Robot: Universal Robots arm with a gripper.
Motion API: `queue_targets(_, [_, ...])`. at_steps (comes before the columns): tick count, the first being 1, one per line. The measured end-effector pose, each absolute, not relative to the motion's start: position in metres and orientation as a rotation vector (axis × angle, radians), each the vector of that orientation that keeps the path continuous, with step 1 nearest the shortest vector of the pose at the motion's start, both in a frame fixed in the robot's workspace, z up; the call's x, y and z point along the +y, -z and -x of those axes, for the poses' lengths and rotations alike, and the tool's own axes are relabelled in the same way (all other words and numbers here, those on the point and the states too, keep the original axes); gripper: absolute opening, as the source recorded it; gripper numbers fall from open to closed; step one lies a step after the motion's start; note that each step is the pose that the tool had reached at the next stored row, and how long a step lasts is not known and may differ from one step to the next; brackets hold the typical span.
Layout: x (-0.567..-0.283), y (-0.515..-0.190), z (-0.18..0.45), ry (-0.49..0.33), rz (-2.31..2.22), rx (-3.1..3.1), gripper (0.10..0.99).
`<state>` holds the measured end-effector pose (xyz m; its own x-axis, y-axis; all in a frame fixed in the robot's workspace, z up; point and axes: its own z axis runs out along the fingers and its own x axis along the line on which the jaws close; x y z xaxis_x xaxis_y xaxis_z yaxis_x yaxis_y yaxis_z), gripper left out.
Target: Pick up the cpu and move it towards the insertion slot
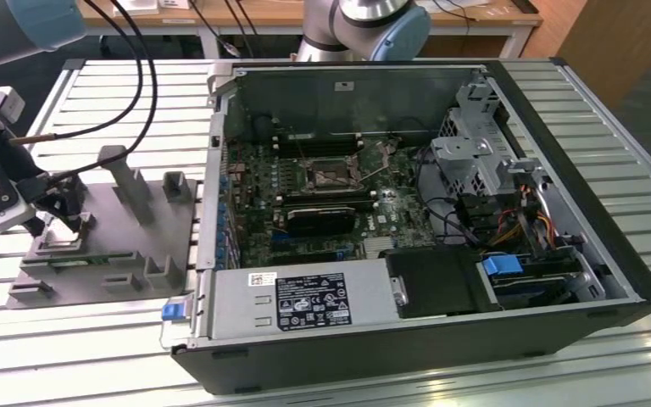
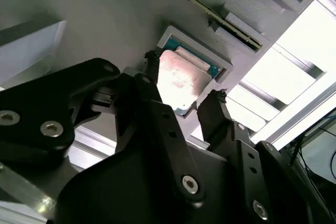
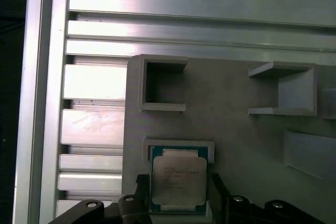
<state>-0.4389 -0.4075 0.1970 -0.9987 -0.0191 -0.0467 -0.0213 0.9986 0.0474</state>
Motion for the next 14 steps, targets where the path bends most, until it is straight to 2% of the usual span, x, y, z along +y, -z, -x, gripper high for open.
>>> queue_targets(1, [-0.4075,-0.1969,0.4389,-0.074,0.031,3.094,0.580])
queue_targets(2, [-0.4075,-0.1969,0.4389,-0.074,0.031,3.094,0.580])
queue_targets(3, [-0.4075,-0.1968,0.4389,-0.074,0.031,3.094,0.647])
queue_targets(14, [-0.4067,-0.1881,0.4389,-0.078,0.008,3.094,0.647])
